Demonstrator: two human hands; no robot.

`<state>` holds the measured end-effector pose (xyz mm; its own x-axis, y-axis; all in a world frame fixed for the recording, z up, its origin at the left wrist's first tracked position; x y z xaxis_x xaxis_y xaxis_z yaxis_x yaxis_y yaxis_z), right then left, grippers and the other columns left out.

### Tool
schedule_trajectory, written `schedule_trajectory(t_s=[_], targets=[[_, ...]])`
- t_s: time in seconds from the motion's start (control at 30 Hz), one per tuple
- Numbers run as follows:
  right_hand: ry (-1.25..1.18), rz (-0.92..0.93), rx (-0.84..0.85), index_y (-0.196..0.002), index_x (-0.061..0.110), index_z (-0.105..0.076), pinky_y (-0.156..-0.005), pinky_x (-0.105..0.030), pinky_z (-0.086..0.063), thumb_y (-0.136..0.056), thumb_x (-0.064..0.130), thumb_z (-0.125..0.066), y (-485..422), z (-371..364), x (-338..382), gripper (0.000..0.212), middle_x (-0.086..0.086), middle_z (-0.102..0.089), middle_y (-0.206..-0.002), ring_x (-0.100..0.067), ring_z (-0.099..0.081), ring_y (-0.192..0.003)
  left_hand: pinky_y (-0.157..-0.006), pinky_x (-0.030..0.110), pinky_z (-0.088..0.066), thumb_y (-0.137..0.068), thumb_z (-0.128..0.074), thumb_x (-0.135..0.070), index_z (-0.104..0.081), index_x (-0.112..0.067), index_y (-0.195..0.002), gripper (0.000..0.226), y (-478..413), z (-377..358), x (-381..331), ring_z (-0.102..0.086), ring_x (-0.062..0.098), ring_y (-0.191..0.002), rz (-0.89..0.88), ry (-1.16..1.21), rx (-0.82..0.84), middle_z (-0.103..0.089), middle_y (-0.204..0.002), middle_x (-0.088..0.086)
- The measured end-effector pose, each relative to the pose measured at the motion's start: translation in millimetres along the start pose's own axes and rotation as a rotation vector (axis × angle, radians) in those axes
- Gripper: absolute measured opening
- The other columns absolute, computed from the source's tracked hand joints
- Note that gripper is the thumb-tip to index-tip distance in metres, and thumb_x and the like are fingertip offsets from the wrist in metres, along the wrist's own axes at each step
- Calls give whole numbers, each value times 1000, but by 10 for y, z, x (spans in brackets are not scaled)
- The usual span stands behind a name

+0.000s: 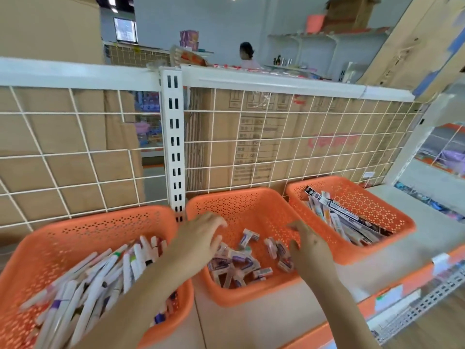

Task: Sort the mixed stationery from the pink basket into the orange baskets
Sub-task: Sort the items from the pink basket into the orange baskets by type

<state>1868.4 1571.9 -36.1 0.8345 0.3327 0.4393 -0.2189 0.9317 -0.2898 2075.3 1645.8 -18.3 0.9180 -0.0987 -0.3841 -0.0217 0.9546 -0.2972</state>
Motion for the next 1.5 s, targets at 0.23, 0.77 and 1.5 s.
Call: schedule_trajectory(t_s=[0.23, 0.77, 1.5], targets=[[-52, 133, -118, -112, 12, -60, -76, -45, -51, -84, 14, -65, 120, 63, 171, 29, -5, -66, -108, -30, -63, -95, -100, 36, -38, -91, -55, -27, -50, -20, -130, 40, 478, 503, 561, -52, 20, -118, 156, -203, -157, -53, -130, -2], [-133, 460, -33, -103, 12, -63, -71, -42, -48, -81, 28, -53, 467, -442, 1648, 29, -8, -66, -95, -34, -62, -83, -71, 50, -51, -78, -37, -42, -64, -9, -104, 50, 2496, 1649, 1740, -63, 41, -84, 643, -487, -374, -66, -100, 15], [-159, 696, 185, -104, 16, -65, -73, -36, -49, -80, 19, -70, 1890, -1582, 4414, 25, -5, -68, -99, -28, -65, -88, -88, 39, -44, -91, -56, -26, -52, -12, -126, 39, 4141, 2507, 3423, -51, 31, -113, 906, -297, -294, -52, -126, 11]])
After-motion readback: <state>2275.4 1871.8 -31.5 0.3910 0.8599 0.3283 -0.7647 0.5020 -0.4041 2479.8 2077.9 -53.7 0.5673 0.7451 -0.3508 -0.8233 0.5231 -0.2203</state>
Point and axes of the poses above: each hand's wrist, its own y-axis away from the middle knuckle, its own z-axis out of the back of the hand, x = y × z, the point moved 5 cm from there along -y, towards the middle knuckle
